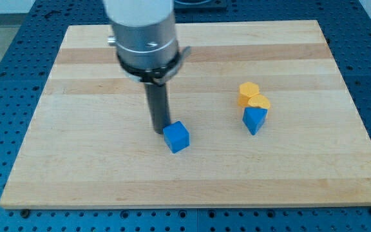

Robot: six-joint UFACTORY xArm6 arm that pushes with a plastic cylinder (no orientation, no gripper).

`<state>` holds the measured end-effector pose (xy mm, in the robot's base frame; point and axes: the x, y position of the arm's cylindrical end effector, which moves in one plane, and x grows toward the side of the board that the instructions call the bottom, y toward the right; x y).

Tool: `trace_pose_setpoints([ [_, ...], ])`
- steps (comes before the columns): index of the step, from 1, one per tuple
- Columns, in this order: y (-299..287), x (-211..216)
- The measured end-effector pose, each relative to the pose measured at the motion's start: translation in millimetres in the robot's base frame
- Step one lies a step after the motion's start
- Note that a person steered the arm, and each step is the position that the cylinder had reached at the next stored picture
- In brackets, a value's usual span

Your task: Slide the blue cube towards the blue triangle

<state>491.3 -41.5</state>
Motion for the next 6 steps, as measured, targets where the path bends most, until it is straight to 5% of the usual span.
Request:
trace_pose_setpoints([
  [1,32.7,0.0],
  [4,-15.5,10.2],
  [6,6.5,38.9],
])
